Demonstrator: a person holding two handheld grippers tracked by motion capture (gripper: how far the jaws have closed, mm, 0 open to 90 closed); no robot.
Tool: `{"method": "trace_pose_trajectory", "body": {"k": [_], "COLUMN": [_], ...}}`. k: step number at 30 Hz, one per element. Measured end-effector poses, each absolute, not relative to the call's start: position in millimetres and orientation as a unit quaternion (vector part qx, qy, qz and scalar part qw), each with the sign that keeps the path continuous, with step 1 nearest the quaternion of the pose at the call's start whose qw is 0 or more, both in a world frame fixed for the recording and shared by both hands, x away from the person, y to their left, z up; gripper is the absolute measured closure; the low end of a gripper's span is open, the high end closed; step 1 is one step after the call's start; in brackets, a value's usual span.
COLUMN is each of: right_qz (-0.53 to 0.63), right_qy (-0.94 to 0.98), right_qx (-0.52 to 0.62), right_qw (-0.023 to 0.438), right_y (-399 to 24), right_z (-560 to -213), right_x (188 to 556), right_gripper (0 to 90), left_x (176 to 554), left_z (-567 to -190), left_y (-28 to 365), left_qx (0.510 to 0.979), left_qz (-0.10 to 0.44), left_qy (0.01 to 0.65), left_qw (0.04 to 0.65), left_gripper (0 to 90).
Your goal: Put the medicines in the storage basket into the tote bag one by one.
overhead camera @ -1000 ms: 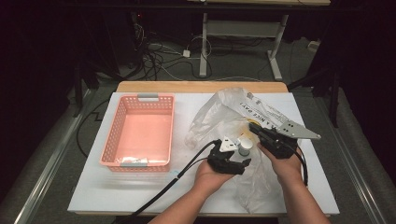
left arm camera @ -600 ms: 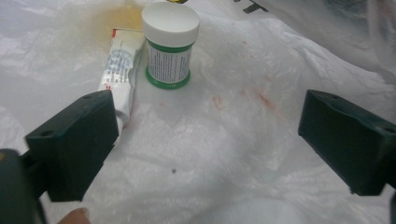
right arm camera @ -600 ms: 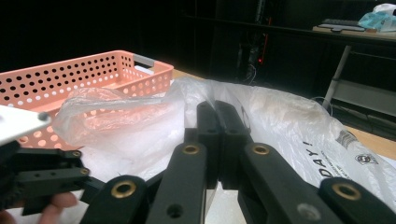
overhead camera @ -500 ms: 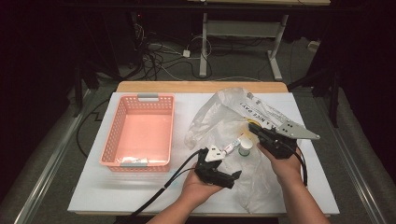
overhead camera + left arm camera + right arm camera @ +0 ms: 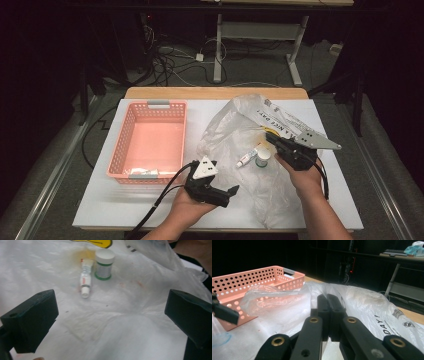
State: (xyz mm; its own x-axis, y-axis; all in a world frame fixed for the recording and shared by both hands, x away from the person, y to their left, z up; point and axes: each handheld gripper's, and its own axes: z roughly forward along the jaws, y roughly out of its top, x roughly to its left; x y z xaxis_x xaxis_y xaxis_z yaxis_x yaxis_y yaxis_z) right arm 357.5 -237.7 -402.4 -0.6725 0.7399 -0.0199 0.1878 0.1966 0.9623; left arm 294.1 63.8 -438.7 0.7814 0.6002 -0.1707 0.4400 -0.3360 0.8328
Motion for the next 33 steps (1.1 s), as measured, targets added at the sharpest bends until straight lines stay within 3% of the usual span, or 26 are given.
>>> {"method": "trace_pose_trajectory", "body": {"k": [12, 20, 33], "right_qz": [0.548, 0.551, 0.55], "right_qy": [0.732, 0.73, 0.731], "right_qx": [0.316, 0.317, 0.314], "right_qw": [0.252, 0.252, 0.252], "right_y": [-237.1, -237.9, -238.2], "right_z": [-402.6, -401.8, -401.0], "right_x": [357.2, 357.1, 356.8], "right_gripper": [90.0, 89.1, 90.0], "left_x": [293.6, 297.6, 307.6], "left_z": [-432.3, -432.0, -434.9], "left_y": [115.2, 139.0, 169.1], "left_qx": [0.791, 0.784, 0.768], "left_qz": [0.109, 0.152, 0.157], "left_qy": [0.356, 0.384, 0.425], "left_qw": [0.486, 0.464, 0.453], "left_gripper": [0.0, 0.0, 0.0]}}
